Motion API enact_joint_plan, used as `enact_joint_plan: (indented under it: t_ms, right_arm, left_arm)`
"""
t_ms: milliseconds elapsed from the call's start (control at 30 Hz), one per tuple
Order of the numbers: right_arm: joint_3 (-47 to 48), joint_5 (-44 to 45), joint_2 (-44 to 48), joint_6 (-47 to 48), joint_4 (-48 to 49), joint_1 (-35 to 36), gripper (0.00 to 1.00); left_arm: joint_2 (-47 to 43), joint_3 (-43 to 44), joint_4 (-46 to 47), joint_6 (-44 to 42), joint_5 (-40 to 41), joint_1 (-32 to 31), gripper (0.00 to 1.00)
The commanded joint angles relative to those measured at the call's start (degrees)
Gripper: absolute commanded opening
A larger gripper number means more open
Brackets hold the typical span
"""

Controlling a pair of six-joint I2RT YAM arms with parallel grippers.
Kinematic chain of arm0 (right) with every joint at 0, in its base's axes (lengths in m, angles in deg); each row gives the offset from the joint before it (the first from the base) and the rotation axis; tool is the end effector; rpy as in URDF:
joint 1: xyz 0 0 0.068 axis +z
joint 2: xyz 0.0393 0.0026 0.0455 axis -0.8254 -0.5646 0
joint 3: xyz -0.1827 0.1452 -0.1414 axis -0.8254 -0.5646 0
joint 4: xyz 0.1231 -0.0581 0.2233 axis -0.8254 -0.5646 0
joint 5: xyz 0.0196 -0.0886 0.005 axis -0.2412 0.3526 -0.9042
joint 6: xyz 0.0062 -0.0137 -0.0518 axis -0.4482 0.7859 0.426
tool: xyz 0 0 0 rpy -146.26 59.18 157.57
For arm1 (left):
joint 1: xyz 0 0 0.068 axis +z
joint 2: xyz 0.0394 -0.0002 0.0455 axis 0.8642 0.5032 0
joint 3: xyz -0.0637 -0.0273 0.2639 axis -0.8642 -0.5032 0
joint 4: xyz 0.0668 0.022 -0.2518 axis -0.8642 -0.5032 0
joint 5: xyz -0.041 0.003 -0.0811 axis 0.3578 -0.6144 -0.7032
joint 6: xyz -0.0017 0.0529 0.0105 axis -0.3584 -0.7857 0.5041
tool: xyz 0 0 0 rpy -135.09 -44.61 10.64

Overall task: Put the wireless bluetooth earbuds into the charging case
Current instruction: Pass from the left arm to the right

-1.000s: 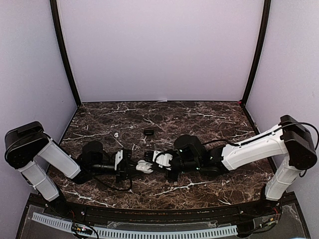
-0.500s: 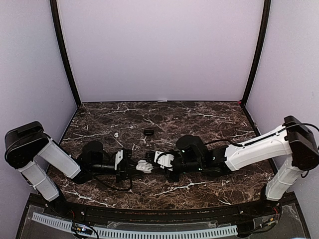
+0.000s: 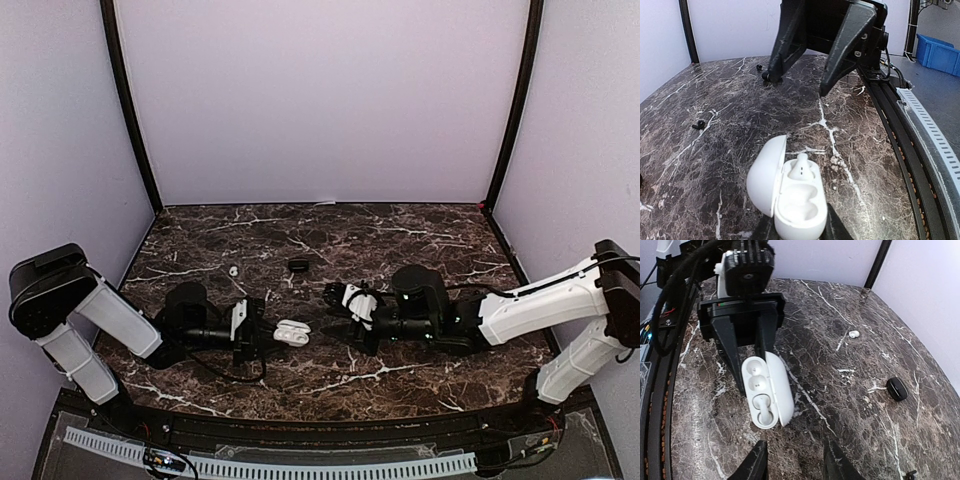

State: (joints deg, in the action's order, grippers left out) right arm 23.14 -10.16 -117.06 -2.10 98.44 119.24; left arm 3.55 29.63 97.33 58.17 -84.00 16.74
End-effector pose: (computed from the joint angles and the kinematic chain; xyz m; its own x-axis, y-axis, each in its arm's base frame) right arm 0.1356 0.2817 0.2051 0.0769 -0.3954 -0.9153 -0.9440 0.2665 -0.1944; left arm 0.1684 -0.1880 0.1378 0.0801 0.1622 -0.9835 0.9890 0.1105 0.0987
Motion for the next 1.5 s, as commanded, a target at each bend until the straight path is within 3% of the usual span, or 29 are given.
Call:
enact_joint_plan:
  t_ms: [0, 100, 300, 333, 400, 500, 633, 1000, 1467]
  right_arm:
    - [-2.4, 1.5, 2.3, -3.7, 8.1, -1.7, 0.38]
    - [-4.4, 4.6, 4.1, -3.6, 11.7, -2.4, 0.44]
    - [-9.9, 12.1, 7.8, -3.8, 23.6, -3.1, 0.98]
    - [-10.3, 16.4, 7.4, -6.4, 25.7, -3.3, 0.99]
    - [-9.4, 20.0, 5.4, -9.9, 27.7, -3.7, 0.99]
    - [-6.9, 14.3, 4.1, -5.0, 23.1, -3.9, 0.97]
    - [-6.7, 10.0, 3.2, -5.5, 21.5, -5.1, 0.97]
    - [-12.3, -5.6, -4.7, -4.5, 33.0, -6.1, 0.88]
    - [-11.7, -7.5, -8.2, -1.2, 34.4, -5.2, 0.83]
  left_arm:
    - [-2.4, 0.5, 0.3, 0.5, -0.7, -0.4, 0.01]
    - [-2.7, 0.4, 0.5, 0.6, -0.9, -0.4, 0.01]
    - [-2.7, 0.2, 1.0, 0.7, -1.2, -0.4, 0.01]
    - [-2.7, 0.1, 1.1, 0.7, -1.2, -0.4, 0.01]
    - [-2.6, 0.2, 1.3, 0.8, -1.2, -0.4, 0.01]
    - [-2.4, 0.1, 1.5, 1.0, -1.4, -0.4, 0.01]
    - [-2.5, 0.1, 1.7, 1.0, -1.4, -0.4, 0.01]
    - [-1.8, 0.1, 2.5, 1.7, -2.2, -0.4, 0.01]
    - [-1.7, 0.3, 2.8, 2.0, -2.6, -0.4, 0.02]
